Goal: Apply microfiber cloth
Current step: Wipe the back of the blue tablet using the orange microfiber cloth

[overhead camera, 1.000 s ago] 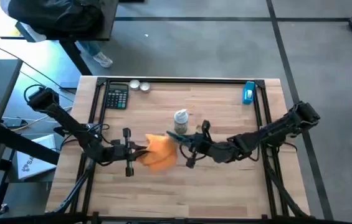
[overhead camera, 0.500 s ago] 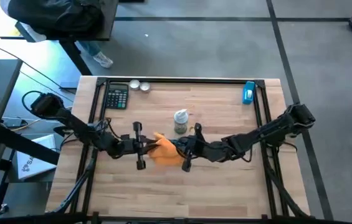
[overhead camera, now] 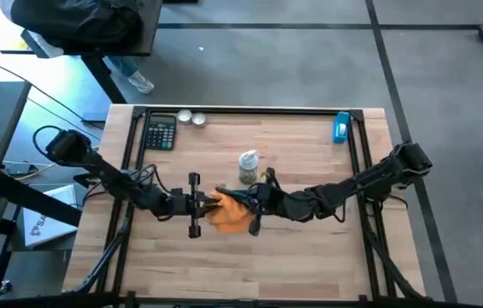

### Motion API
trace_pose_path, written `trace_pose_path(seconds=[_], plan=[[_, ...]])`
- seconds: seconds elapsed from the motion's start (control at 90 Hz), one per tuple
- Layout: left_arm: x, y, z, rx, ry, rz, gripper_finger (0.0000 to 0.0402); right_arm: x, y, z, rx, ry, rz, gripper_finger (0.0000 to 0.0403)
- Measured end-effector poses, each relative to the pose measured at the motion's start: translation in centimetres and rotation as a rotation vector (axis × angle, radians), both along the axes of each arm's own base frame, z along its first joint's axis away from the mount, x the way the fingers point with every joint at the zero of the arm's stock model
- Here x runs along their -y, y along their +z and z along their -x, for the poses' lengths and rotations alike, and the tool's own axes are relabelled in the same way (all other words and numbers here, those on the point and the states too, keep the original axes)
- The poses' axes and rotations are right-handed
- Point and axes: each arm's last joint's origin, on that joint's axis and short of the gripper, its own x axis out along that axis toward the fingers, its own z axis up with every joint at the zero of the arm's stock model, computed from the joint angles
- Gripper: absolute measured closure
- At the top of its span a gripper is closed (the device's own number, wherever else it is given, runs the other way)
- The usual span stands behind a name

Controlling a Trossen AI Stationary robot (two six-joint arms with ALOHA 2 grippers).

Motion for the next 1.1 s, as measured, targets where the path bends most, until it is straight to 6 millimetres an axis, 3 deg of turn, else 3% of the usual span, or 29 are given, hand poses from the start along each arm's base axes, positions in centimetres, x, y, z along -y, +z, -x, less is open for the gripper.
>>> trace_pose_path(seconds=[0.267,0.756,1.1], plan=[[0.4,-3.5,-1.2,-0.117,0.059,0.067,0.0401,0.0,0.1,0.0,0.005,0.0,0.0,0.0402],[1.0,-7.5,-2.0,-0.221,0.079,0.176,0.0401,0.0,0.4,0.0,0.027,0.006,0.014,0.0402],[1.2,-6.2,-1.8,-0.161,0.083,0.141,0.0401,0.0,0.2,0.0,0.008,0.01,0.018,0.0402]])
